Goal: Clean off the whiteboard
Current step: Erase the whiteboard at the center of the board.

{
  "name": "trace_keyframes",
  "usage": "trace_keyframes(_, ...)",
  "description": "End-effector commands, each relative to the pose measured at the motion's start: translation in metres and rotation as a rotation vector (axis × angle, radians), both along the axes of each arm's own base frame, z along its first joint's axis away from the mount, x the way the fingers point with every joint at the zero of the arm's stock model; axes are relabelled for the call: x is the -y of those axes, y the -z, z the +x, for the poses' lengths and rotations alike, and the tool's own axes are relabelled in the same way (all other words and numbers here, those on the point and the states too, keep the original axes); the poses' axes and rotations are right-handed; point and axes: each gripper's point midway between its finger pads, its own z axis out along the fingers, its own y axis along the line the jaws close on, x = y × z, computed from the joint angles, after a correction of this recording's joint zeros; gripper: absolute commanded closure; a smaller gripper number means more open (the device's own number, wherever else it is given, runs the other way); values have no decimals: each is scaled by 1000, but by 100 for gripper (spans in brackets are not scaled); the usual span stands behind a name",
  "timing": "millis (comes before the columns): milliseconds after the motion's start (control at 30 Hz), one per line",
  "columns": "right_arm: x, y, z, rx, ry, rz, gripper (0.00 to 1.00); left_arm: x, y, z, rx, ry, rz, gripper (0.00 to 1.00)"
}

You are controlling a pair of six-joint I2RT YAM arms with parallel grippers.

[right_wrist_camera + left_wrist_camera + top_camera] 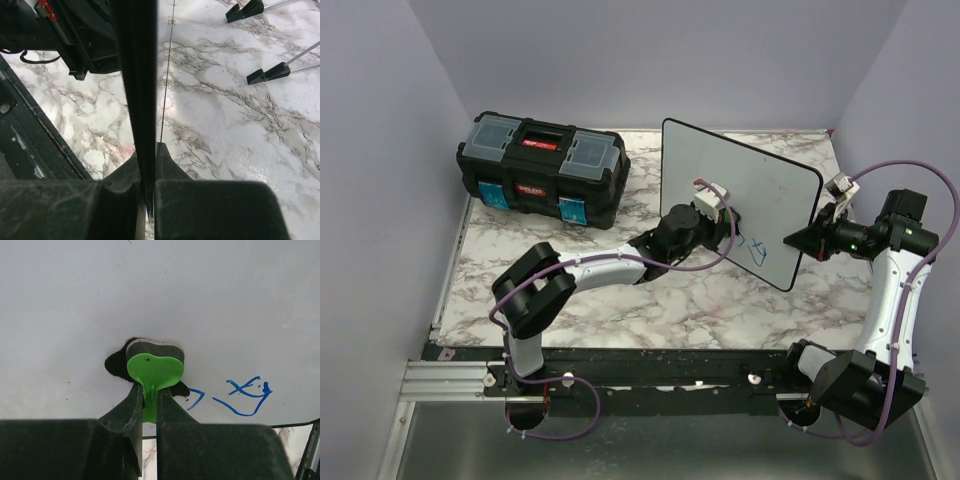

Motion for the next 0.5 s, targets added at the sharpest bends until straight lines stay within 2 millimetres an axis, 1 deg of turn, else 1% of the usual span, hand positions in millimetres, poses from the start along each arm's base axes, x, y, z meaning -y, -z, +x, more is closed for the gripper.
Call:
trace_keyframes(0,-37,-33,-24,2,-99,231,99,11,-11,-13,5,38,-99,100)
trace_keyframes(67,-37,-33,-23,3,-100,231,99,21,2,-31,-19,75,-103,100)
trace_keyframes(133,-37,-33,-23,0,-98,232,99,34,9,-50,-30,116,-106,100)
trace_keyframes(200,-37,-33,-23,0,-99,232,99,47,10,-67,-32,153,-105,100)
trace_keyframes(267,-37,-33,-23,-1,-99,233,99,57,7,-79,-22,178,-104,100)
trace_keyframes(333,-37,-33,-23,1,-99,231,99,63,4,-85,-15,189,-98,100)
trace_keyframes(367,-37,-33,-23,1,-98,229,99,64,4,-85,-13,184,-88,100)
trace_keyframes(433,-37,-33,-23,0,-99,230,100,59,4,-75,-3,145,-63,100)
trace_keyframes(467,-37,-33,-23,0,-99,231,99,53,5,-66,-1,119,-55,100)
